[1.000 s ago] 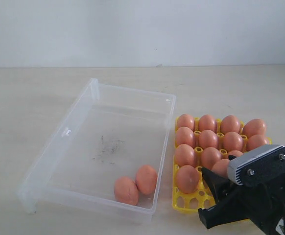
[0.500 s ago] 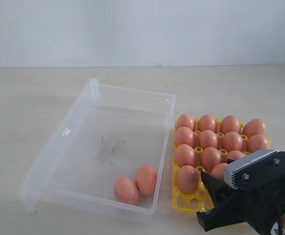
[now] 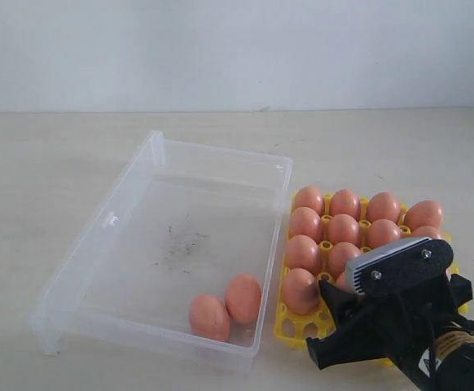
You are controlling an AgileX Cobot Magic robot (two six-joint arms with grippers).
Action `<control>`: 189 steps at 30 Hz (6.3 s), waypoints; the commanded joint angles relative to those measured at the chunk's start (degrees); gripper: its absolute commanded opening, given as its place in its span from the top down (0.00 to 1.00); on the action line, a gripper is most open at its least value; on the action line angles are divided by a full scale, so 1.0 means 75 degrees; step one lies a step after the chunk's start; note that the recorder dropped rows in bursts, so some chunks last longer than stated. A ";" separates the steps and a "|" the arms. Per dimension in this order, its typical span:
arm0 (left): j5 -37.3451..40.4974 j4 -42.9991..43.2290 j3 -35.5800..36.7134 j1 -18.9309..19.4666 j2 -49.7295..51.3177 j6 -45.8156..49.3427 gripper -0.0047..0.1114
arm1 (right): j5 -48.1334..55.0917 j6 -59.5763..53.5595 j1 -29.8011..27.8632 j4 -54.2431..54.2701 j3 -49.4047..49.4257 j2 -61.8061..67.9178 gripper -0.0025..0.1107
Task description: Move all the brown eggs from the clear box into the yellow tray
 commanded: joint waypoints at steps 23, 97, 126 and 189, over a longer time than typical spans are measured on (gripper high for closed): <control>-0.0038 -0.0017 0.0020 -0.0061 -0.0021 -0.0062 0.92 | 0.0012 0.0242 -0.0006 -0.0307 -0.0026 -0.0127 0.48; -0.0027 -0.0017 0.0020 -0.0061 -0.0021 -0.0062 0.92 | 1.4775 0.2051 -0.0006 -0.5206 -0.9446 0.2272 0.98; -0.0011 -0.0017 0.0020 -0.0061 -0.0021 -0.0062 0.92 | 1.1880 1.6423 -0.0006 -1.7781 -0.3552 -0.2815 0.98; -0.0052 -0.0017 0.0020 -0.0061 -0.0021 -0.0062 0.92 | 0.5782 1.6933 -0.0006 -1.7781 -0.1711 -0.6254 0.98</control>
